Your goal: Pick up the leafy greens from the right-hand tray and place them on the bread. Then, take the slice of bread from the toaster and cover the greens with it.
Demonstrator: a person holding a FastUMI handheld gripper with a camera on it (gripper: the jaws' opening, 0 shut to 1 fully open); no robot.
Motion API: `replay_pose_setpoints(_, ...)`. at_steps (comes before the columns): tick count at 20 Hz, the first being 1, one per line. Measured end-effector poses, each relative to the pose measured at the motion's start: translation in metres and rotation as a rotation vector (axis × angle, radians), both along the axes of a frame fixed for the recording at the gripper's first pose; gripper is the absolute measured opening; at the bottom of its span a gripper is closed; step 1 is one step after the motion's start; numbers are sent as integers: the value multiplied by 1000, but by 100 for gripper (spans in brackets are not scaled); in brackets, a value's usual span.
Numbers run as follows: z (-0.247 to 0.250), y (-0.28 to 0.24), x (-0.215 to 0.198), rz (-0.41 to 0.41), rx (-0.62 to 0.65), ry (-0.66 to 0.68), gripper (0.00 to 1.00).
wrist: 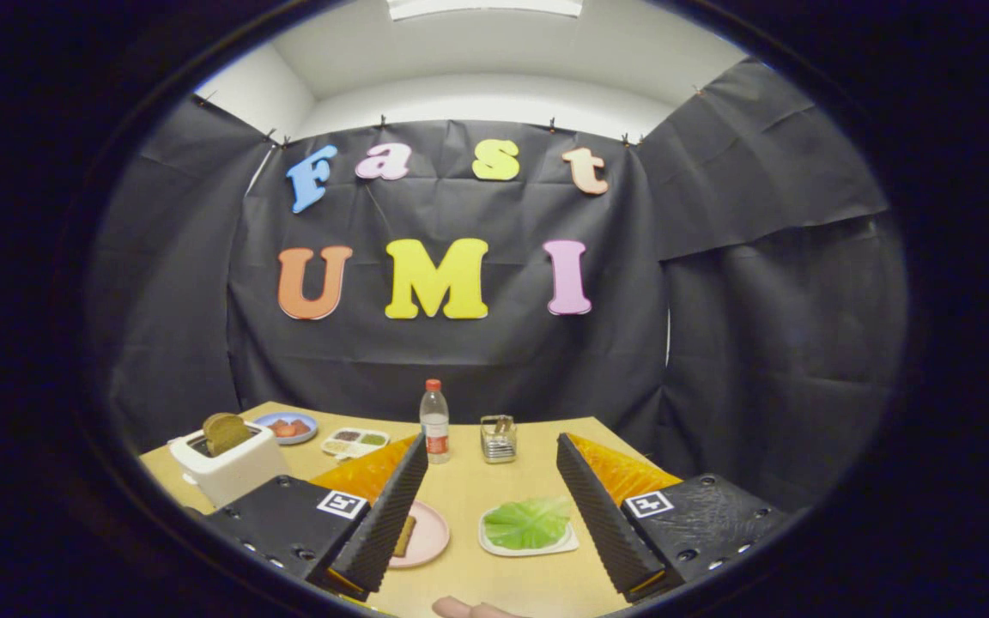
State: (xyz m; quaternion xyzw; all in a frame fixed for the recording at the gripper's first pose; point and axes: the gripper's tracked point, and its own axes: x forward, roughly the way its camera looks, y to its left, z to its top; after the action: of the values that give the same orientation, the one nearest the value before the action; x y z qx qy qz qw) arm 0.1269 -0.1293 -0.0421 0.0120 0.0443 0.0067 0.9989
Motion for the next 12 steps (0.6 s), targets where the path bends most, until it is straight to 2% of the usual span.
replay_pose_setpoints(8,-97,-47,105,-22,-1,252,93)
replay_pose_setpoints(12,-152,-73,145,-50,22,393,94)
